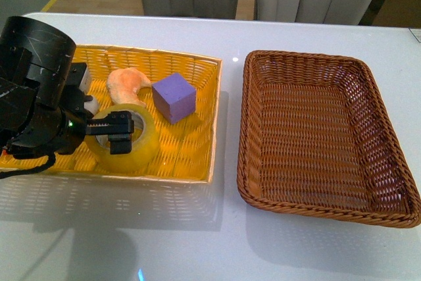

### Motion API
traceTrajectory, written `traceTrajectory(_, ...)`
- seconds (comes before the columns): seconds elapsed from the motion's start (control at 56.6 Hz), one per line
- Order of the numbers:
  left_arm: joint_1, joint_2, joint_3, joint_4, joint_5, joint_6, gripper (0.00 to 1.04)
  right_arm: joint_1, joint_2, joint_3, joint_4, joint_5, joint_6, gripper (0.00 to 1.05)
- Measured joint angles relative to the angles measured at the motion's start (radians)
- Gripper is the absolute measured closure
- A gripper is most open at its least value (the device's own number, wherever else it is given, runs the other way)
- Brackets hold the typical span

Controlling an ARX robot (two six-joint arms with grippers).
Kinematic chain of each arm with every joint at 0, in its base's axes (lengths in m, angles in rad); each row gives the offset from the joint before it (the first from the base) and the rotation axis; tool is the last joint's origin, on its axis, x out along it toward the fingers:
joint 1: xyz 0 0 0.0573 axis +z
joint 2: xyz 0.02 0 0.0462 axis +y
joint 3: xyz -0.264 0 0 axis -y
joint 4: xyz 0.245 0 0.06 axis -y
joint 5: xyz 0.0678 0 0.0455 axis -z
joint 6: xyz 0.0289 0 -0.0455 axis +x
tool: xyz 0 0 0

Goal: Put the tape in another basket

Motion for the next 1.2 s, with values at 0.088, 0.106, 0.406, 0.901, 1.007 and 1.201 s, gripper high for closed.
traceTrajectory(0.088, -0.002, 0.013, 0.013, -0.002, 0.000, -0.011, 0.23, 0.000, 0.000, 0.000, 0.000, 0.000, 0.000, 0.09)
traceTrajectory(0.106, -0.002, 0.013, 0.014, -0.003, 0.000, -0.013, 0.24, 0.000, 0.000, 0.000, 0.000, 0.000, 0.000, 0.09)
traceTrajectory(0.406, -0.006, 0.016, 0.019, 0.001, -0.023, -0.026, 0.72, 0.000, 0.000, 0.000, 0.000, 0.000, 0.000, 0.09)
traceTrajectory(0.901, 0.016, -0.153, -0.079, 0.025, -0.023, 0.049, 0.90, 0.000, 0.000, 0.000, 0.000, 0.000, 0.000, 0.09)
traceTrajectory(1.007, 0.001, -0.204, -0.071, 0.000, -0.013, 0.059, 0.90, 0.000, 0.000, 0.000, 0.000, 0.000, 0.000, 0.09)
traceTrajectory(1.201, -0.087, -0.233, 0.016, -0.063, 0.005, 0.057, 0.90, 0.000, 0.000, 0.000, 0.000, 0.000, 0.000, 0.09)
